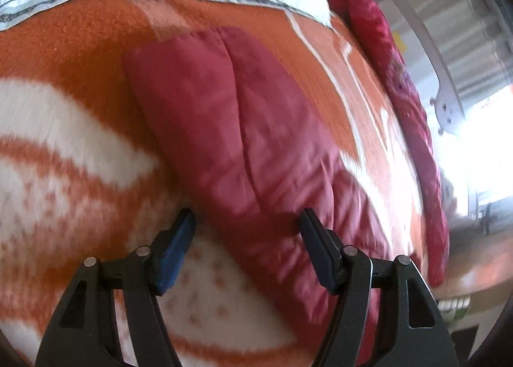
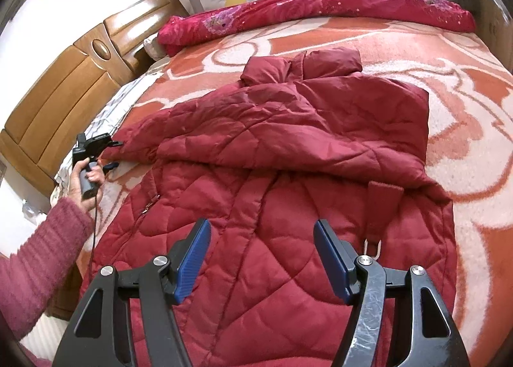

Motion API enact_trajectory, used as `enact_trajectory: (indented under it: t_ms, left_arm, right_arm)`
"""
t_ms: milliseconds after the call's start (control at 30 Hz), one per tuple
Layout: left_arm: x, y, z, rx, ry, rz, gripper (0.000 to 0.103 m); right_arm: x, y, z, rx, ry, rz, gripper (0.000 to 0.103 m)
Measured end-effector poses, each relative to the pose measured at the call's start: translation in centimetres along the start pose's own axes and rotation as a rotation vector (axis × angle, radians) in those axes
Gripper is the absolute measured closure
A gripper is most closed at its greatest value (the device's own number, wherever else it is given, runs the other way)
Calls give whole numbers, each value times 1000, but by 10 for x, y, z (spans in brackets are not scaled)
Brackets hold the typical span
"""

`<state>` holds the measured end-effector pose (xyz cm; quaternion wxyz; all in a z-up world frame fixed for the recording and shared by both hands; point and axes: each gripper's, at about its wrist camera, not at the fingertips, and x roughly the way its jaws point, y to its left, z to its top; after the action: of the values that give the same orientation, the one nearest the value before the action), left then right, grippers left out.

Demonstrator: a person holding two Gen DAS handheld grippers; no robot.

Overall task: Fold large clothes
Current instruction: 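Grasp the other sleeve cuff with the left gripper and lift it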

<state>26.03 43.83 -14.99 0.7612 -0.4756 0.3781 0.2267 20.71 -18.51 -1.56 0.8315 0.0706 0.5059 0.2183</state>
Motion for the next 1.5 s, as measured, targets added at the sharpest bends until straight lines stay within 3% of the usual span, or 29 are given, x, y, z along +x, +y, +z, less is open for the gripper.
enact_trajectory:
  t_ms: [100, 133, 200, 300, 467, 833, 1200, 1500]
  left_arm:
    - [5, -9, 6, 20, -11, 33, 37]
    - [5, -13, 6, 45, -19, 48, 42]
    - [4, -17, 6, 83, -22, 51, 79]
    - [-7, -18, 4, 97, -40, 16, 92]
    - [-39, -39, -12, 195, -94, -24, 95]
    - [-115, -121, -78, 445, -153, -249, 95]
    - [-127, -210, -173, 688, -45, -426, 95]
    - [-122, -272, -249, 857, 51, -510, 95]
  right_arm:
    - [-1, 0, -8, 13, 4, -2, 35]
    - [-1, 0, -9, 16, 5, -3, 35]
    - [-1, -3, -14, 28, 11, -4, 35]
    - [-3, -5, -17, 35, 13, -8, 35]
    - [-6, -10, -15, 49, -3, -5, 35]
    - [-7, -25, -16, 115, -17, 28, 35]
    - [-17, -48, -16, 173, -50, 24, 35]
    - [-22, -71, -11, 219, -76, 26, 35]
